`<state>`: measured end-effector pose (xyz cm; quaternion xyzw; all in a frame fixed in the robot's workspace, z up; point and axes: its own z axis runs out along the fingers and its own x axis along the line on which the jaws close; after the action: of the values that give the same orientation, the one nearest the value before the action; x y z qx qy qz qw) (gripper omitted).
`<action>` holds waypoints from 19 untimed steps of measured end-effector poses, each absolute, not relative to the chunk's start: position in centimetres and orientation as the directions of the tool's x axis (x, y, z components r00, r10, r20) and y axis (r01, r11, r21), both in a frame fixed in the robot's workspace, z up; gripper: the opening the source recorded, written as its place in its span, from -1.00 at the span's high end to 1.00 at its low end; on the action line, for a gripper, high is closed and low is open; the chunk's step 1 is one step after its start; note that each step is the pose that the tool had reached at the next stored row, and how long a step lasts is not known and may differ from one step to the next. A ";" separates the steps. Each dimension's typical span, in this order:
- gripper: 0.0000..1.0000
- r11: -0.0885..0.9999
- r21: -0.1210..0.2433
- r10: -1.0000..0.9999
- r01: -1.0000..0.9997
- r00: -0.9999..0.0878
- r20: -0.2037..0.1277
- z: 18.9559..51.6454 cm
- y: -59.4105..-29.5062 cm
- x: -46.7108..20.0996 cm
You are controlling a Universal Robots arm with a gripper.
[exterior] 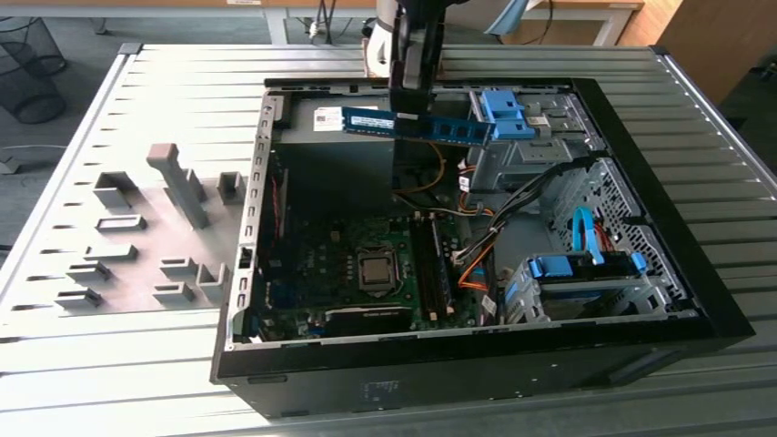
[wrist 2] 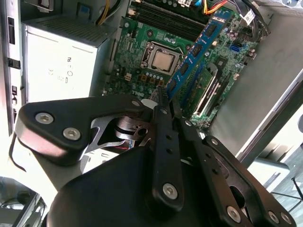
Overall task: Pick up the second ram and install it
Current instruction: 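Insert the second ram into the second slot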
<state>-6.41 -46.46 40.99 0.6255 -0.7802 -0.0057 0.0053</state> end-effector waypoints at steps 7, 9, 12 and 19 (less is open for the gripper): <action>0.73 0.236 0.016 -0.972 -0.972 -0.236 0.001 41.0 -46.5 -6.4; 0.73 0.239 0.016 -0.971 -0.971 -0.239 0.001 41.0 -46.5 -6.4; 0.73 0.241 0.015 -0.971 -0.970 -0.241 0.002 40.9 -46.5 -6.4; 0.73 0.244 0.015 -0.970 -0.970 -0.244 0.002 40.9 -46.5 -6.4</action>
<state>-6.41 -46.46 40.91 0.6149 -0.7886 -0.0056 0.0054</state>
